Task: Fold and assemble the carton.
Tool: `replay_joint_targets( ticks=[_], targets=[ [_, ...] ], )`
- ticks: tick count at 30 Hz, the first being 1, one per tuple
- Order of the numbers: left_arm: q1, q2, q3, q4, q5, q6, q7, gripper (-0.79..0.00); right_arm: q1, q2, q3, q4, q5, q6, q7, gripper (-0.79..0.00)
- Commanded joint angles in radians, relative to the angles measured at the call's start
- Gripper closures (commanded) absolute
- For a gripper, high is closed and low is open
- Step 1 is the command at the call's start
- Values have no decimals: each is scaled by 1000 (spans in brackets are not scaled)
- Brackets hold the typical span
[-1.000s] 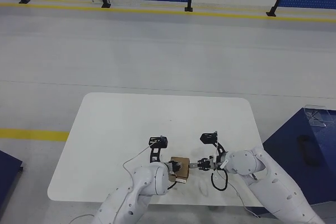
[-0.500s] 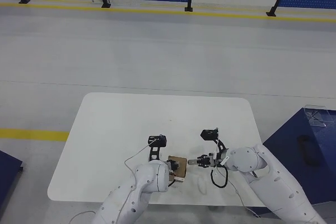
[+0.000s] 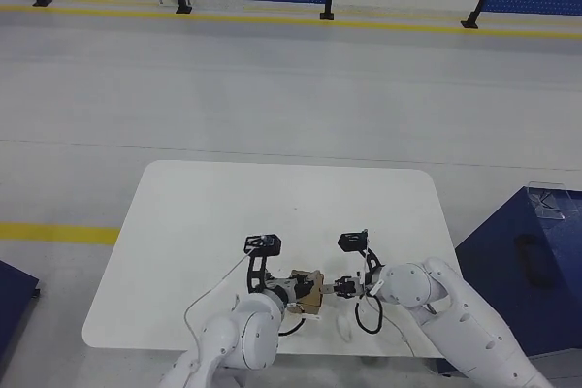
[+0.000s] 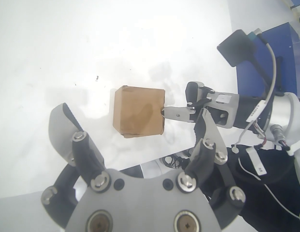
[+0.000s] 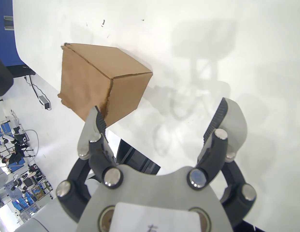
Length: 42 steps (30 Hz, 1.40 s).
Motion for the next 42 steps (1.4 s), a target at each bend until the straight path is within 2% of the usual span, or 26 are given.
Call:
replay_joint_targets(
  ticks=[1, 10, 12, 15, 19, 23, 26, 31, 38, 42],
  targets=[
    [0, 0, 0, 0, 0, 1, 0, -785, 0, -1, 2, 4, -1, 2, -1, -785],
    [0, 0, 0, 0, 0, 1, 0, -785, -4, -1, 14, -2, 22, 12, 8, -785],
    [3, 1, 3, -6, 20, -11, 29, -785, -7, -2, 23, 2, 39, 15, -3, -785],
    [84, 4, 37, -73, 54, -74, 185, -785, -24, 3, 110, 12, 126, 37, -82, -785],
    [207, 18, 82, -83, 195, -165, 455, -785, -56, 12, 211, 29, 239, 32, -117, -785],
    [303, 30, 129, -6, 371, -210, 720, -785, -72, 14, 249, 49, 316, 29, -104, -785],
    [319, 31, 155, 91, 463, -204, 814, -785, -72, 14, 249, 49, 316, 29, -104, -785],
    [269, 14, 170, 229, 528, -140, 828, -785, -72, 14, 249, 49, 316, 29, -104, -785],
    [194, -16, 203, 329, 495, -149, 779, -785, -72, 14, 249, 49, 316, 29, -104, -785],
    [168, -29, 207, 365, 502, -122, 755, -785, -72, 14, 249, 49, 316, 29, -104, -785]
  ],
)
